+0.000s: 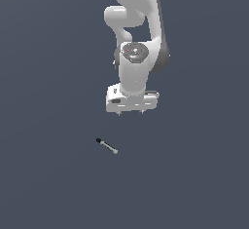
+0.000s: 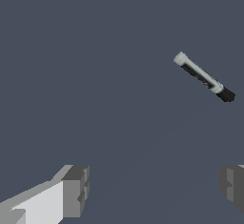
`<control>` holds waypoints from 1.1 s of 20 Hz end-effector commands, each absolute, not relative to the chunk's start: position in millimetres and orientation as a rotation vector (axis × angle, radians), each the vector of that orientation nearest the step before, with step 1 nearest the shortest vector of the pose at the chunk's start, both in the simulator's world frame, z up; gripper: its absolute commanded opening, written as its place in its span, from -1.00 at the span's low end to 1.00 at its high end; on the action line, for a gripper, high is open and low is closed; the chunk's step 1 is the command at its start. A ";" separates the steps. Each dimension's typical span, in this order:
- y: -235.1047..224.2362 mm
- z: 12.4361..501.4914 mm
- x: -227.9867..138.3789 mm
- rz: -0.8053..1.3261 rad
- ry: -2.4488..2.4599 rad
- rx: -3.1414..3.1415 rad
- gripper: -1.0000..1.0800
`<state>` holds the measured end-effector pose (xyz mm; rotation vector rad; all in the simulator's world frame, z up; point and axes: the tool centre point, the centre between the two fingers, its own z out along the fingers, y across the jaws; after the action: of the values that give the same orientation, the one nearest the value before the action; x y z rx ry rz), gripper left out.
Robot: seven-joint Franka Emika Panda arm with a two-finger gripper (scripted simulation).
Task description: Pick up the object and move it to a goal position.
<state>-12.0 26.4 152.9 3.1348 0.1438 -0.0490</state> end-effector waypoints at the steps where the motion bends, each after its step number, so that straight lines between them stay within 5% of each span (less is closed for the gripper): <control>1: 26.4 152.9 -12.0 -0.049 0.144 3.135 0.92; 22: 35.3 167.5 3.8 -0.002 0.253 3.137 0.92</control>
<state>2.0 37.3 169.3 3.1398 0.2292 -0.0017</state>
